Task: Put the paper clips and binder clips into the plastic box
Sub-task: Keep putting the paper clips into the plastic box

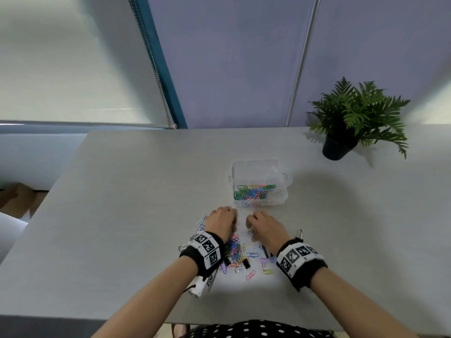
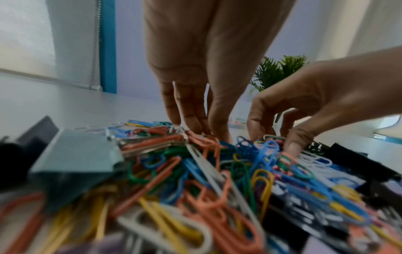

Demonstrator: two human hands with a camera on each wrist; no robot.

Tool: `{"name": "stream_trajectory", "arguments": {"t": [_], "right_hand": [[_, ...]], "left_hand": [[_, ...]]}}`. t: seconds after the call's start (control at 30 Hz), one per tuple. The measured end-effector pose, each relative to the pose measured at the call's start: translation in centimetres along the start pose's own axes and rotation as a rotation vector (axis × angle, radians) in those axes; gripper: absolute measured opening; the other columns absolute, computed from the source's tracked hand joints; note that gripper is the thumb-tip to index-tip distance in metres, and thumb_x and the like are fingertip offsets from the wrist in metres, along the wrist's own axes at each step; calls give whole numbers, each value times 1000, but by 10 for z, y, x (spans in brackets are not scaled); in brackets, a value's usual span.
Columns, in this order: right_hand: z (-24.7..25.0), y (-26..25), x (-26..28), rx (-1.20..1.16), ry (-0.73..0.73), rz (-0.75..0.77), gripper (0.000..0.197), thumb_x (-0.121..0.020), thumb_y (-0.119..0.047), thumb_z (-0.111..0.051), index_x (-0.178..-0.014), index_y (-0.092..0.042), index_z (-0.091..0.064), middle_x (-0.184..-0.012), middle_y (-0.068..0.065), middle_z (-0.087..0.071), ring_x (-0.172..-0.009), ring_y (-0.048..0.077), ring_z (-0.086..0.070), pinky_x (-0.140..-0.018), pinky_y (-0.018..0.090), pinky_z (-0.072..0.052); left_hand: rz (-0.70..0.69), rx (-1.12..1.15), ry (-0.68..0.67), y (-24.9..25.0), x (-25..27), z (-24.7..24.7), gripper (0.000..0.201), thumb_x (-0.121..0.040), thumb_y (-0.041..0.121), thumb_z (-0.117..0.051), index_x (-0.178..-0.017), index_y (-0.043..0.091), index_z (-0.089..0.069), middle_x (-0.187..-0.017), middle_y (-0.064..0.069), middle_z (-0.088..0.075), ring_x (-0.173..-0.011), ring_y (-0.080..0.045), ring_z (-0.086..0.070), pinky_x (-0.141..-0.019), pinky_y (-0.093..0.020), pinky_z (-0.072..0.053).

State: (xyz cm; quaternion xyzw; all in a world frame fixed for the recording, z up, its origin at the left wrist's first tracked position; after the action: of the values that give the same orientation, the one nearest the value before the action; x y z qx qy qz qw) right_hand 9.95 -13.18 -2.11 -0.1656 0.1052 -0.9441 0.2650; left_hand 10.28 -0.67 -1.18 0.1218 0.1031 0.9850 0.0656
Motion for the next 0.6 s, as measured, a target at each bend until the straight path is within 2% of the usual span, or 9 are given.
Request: {"name": "stream_trajectory", "arguments": {"t": [0.1, 0.23, 0.33, 0.43, 0.5, 0.53, 0.6], "right_hand": [[4, -1, 1, -45, 22, -35, 25, -84, -6, -54, -108, -9, -48, -113, 10, -52, -105, 25, -47, -72, 27, -27], [7, -4, -2, -7, 1, -62, 17, -87, -11, -51, -103, -10, -55, -111, 10, -58, -107, 27, -48, -86, 33, -35], [7, 1, -2, -49, -25, -72, 14, -86, -17, -55, -96, -12, -63, -105, 8, -64, -105, 25, -50, -88, 32, -36], [12, 10, 1, -364, 39, -119, 6, -76, -11, -65, -82, -13, -68, -89, 6, -68, -92, 22, -58, -83, 29, -44], [17, 16, 4, -693, 88, -192, 12, -71, -3, -70, -69, -14, -66, -83, 7, -67, -81, 20, -63, -71, 18, -51], [19, 18, 6, -842, 104, -219, 17, -70, 0, -71, -66, -14, -63, -84, 9, -68, -77, 18, -65, -66, 13, -51], [24, 23, 10, -1039, 127, -259, 16, -72, 4, -70, -71, -9, -63, -82, 12, -69, -69, 15, -65, -60, 11, -52]], "left_hand": [[-14, -12, -34, 3, 0, 2, 17, -87, 8, -48, -100, 8, -60, -110, -11, -61, -105, -29, -56, -93, -34, -41], [-36, -42, -126, 7, -3, 5, 16, -85, 7, -54, -99, 6, -61, -111, -13, -61, -106, -31, -57, -93, -39, -45], [-64, -80, -158, 12, -2, 4, 19, -84, 11, -55, -102, 5, -59, -114, -15, -58, -109, -32, -54, -93, -40, -45], [-99, -92, -167, 14, 2, 1, 19, -86, 11, -52, -103, 4, -57, -114, -17, -58, -109, -33, -54, -93, -41, -46], [-79, -36, -173, 10, 4, 3, 17, -87, 12, -51, -102, 5, -58, -113, -15, -59, -107, -32, -56, -90, -40, -47], [-61, 16, -172, 7, 3, 5, 16, -88, 13, -52, -100, 6, -58, -112, -14, -60, -105, -31, -57, -88, -39, -47], [-38, 152, -161, 3, 3, 13, 13, -88, 13, -53, -96, 5, -58, -106, -13, -63, -98, -28, -60, -85, -36, -49]]}}
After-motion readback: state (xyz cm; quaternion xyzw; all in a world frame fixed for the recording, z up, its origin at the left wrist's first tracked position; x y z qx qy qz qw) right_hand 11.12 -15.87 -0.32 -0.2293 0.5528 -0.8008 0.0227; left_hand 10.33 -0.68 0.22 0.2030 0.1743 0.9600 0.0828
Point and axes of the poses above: each hand's wrist, its own x-axis away from the middle knuckle, its own z-axis out of the back of the hand, y = z × x, the point moved 4 cm from there along -x, towards the middle knuckle
